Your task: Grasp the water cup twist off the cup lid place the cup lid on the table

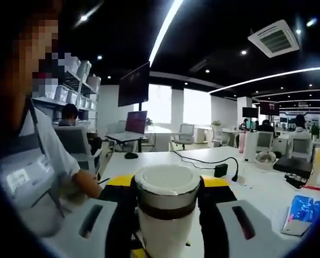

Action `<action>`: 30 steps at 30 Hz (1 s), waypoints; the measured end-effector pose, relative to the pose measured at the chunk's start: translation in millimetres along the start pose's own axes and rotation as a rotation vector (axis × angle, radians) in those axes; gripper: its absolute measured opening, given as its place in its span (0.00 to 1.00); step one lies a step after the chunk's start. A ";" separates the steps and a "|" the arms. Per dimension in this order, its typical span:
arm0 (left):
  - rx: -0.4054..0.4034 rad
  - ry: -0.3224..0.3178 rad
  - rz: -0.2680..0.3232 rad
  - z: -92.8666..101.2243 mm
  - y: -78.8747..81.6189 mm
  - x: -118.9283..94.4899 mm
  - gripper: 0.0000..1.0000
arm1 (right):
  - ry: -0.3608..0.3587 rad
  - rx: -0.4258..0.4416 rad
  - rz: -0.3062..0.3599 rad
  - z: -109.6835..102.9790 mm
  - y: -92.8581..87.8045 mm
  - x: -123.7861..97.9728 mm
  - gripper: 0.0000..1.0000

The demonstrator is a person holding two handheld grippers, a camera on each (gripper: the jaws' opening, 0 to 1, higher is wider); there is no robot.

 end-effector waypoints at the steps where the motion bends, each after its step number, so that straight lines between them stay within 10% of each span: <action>1: 0.001 0.000 0.000 0.1 0.0 -0.1 0.51 | -0.001 -0.002 -0.001 -0.5 0.0 -0.2 0.48; 13: 0.001 0.000 -0.001 -0.2 0.0 -0.3 0.51 | -0.046 -0.006 -0.026 -4.5 1.9 -0.9 0.52; 30: 0.000 0.002 -0.003 -0.7 0.0 -0.1 0.51 | -0.337 -0.077 -0.080 -10.2 0.6 -11.0 0.71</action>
Point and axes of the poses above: the point that each gripper's makers call its tool centre point, and the gripper's own axes: x roughly forward along the fingers, z roughly to its right, y roughly out of its top, the point moved 3 cm from there along -x, roughly backward along the fingers, and after that the axes turned 3 degrees about y, right-handed, at the moved point
